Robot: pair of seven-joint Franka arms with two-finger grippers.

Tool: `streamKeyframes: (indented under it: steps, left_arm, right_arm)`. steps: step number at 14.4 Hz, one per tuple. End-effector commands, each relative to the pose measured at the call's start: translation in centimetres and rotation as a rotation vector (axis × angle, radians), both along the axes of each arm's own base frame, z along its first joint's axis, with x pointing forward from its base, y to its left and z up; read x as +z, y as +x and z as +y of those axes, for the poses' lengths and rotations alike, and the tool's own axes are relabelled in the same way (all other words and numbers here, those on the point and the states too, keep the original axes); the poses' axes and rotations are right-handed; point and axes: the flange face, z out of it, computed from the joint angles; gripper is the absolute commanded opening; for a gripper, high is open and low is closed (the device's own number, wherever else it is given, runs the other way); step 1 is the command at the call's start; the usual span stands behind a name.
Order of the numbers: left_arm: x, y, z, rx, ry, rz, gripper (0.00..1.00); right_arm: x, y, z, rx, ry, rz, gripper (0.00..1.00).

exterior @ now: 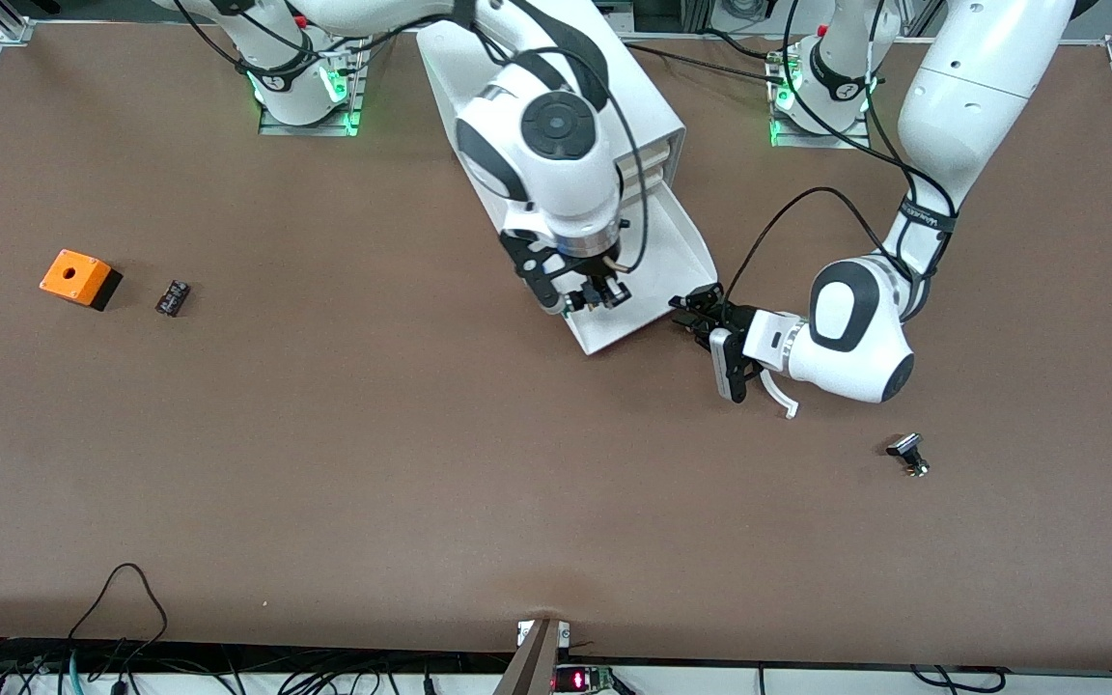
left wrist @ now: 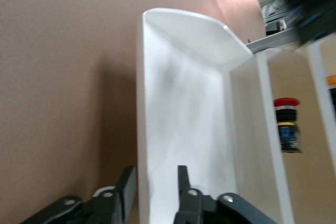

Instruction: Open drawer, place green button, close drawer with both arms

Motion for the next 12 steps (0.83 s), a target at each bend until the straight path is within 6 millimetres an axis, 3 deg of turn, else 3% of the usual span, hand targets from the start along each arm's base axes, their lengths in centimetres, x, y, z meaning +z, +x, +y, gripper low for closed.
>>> streamKeyframes:
  steps: [1,6,10,11,12]
  left_arm:
    - [3.5,2.1,1.3,-0.018,0.1,0.073,1.0]
    - [11.4,4.5,3.0,0.055,0.415,0.276,1.0]
    - [16.5,6.2,5.1,0.26,0.678,0.368,1.0]
    - [17.9,6.6,5.0,0.319,0.762,0.353,1.0]
    - [19.1,6.7,5.1,0.357,0.841,0.34,1.0]
  right_arm:
    - [-2.8,-1.4,2.8,-0.031,-0.008,-0.051,0.0]
    - [-7.3,-3.9,5.3,-0.057,-0.034,-0.081,0.0]
    - [-8.9,-4.0,5.6,-0.077,-0.027,-0.095,0.03]
    - [-8.8,-3.9,5.6,-0.078,-0.02,-0.099,0.22]
    - [-8.8,-3.7,5.5,-0.082,-0.018,-0.099,0.67]
